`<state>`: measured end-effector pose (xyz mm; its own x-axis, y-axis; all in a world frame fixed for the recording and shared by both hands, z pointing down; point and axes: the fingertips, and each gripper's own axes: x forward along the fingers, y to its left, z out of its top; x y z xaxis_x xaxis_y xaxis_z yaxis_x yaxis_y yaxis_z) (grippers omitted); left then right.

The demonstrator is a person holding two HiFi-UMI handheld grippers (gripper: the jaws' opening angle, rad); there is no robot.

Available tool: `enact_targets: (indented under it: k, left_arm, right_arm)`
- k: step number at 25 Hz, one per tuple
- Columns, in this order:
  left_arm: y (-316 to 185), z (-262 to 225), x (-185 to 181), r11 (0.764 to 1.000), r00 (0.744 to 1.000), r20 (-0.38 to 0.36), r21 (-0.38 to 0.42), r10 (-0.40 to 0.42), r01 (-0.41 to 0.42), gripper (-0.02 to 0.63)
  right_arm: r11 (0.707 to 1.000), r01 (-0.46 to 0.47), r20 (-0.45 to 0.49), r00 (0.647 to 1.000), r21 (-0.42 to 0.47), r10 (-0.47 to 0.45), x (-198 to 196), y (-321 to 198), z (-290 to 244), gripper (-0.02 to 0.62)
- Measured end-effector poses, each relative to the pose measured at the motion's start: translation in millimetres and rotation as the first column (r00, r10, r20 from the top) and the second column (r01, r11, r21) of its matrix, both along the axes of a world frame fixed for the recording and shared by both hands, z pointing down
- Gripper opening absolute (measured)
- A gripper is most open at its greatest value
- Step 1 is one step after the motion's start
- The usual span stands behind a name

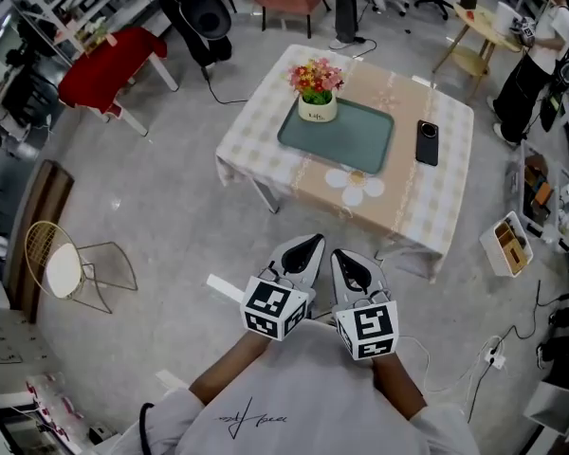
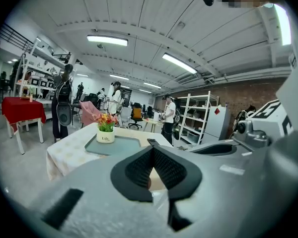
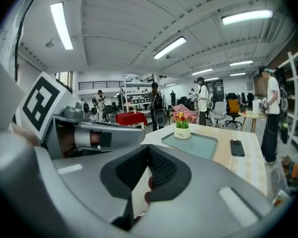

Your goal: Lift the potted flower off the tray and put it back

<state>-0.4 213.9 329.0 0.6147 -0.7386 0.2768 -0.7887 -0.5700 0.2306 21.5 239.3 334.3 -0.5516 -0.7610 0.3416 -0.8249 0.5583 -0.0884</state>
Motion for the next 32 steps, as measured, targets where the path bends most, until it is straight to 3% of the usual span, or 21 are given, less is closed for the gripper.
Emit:
enact_targets:
  k: [3, 15, 21, 32]
  left_arm:
    - [-25, 1, -10, 0.999, 1.0, 0.014, -0.027, 0.02, -0.02, -0.002]
    - [-121, -9, -64, 0.998, 0.998, -0.013, -0.01, 0.066, -0.066, -0.002]
    - [-166, -15, -100, 0.993, 0.992, -0.042, 0.004, 0.117, -0.117, -0.002]
    - [-179, 0, -114, 0.993, 0.991, -0.062, -0.022, 0.116, -0.117, -0.002]
  right_arm:
    - [1.0, -0.002, -0.039, 0.999, 0.023, 0.003, -14, -27, -4, 0.008]
    - [0.999, -0.031, -0.015, 0.999, -0.009, 0.031, -69, -125, -6, 0.008]
    - [0.994, -0.108, -0.003, 0.994, 0.014, 0.108, -101, -174, -15, 0.008]
    - [0.992, -0.122, -0.022, 0.992, -0.033, 0.122, -112, -183, 2, 0.008]
